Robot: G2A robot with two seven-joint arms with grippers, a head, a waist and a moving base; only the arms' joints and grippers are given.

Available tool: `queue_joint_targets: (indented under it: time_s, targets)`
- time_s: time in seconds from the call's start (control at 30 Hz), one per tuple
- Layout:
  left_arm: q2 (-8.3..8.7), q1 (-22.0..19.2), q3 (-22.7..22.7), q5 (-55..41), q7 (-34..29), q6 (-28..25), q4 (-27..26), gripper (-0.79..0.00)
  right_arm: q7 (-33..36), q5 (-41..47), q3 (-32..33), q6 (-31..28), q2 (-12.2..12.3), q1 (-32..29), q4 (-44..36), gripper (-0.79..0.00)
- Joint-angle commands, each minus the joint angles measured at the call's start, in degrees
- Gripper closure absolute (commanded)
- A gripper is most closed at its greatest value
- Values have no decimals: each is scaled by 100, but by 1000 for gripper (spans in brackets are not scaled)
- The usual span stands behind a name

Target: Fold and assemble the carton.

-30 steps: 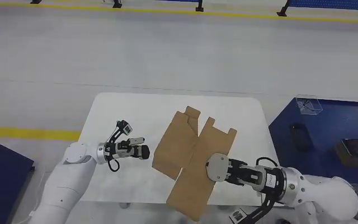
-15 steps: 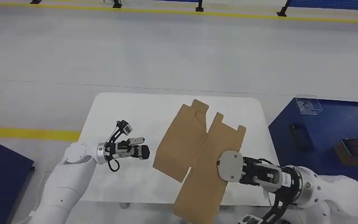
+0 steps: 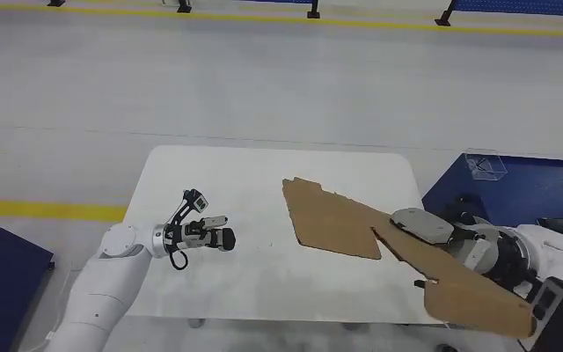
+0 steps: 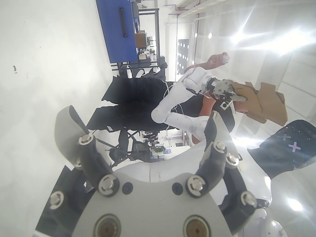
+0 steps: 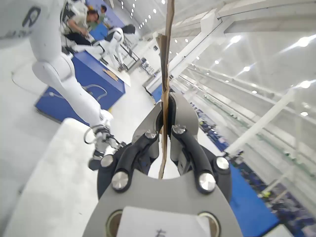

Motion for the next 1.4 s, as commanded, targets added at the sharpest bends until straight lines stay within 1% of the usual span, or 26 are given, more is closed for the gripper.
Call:
queue_joint_targets:
  time_s: [0.0, 0.23, 0.3, 0.43, 0.57, 0.63, 0.73, 0.93, 1.37]
  targets:
    - [0, 0, 0, 0, 0, 0, 0, -785, 643, 1171, -350, 19, 59, 81, 192, 0]
    - [0, 0, 0, 0, 0, 0, 0, -785, 2748, 4690, -1461, 19, 350, 306, 644, 0]
    - [0, 0, 0, 0, 0, 0, 0, -785, 3239, 5768, -1787, 19, 422, 310, 757, 0]
    - [0, 0, 0, 0, 0, 0, 0, -785, 4145, 7657, -2332, 19, 539, 317, 1021, 0]
    - [0, 0, 0, 0, 0, 0, 0, -785, 5024, 9220, -2886, 57, 615, 242, 1219, 0]
    - [0, 0, 0, 0, 0, 0, 0, -785, 5343, 9762, -3075, 34, 629, 203, 1358, 0]
    - [0, 0, 0, 0, 0, 0, 0, -785, 5622, 10340, -3294, 19, 617, 167, 1568, 0]
    - [0, 0, 0, 0, 0, 0, 0, -785, 6004, 10921, -3776, 19, 503, 160, 1955, 0]
    - [0, 0, 0, 0, 0, 0, 0, -785, 6004, 10921, -3776, 19, 503, 160, 1955, 0]
